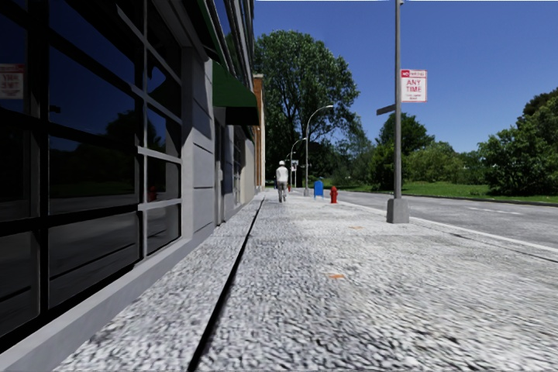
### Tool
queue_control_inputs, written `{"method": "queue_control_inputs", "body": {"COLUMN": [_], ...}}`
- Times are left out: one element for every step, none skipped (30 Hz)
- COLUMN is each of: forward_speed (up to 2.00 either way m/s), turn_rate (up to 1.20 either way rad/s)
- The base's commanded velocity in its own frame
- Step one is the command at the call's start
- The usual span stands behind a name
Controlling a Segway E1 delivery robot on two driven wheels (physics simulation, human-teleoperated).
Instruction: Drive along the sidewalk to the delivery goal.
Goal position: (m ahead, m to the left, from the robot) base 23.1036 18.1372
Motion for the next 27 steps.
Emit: {"method": "queue_control_inputs", "body": {"forward_speed": [2.00,2.00,2.00,2.00,2.00,2.00,2.00,2.00,2.00,2.00,2.00,2.00,2.00,2.00,2.00,2.00,2.00,2.00,2.00,2.00,2.00,2.00,2.00,2.00,2.00,2.00,2.00], "turn_rate": [0.00,0.00,0.00,0.00,0.00,0.00,0.00,0.00,0.00,0.00,0.00,0.00,0.00,0.00,0.00,0.00,0.00,0.00,0.00,0.00,0.00,0.00,0.00,0.00,0.00,0.00,0.00]}}
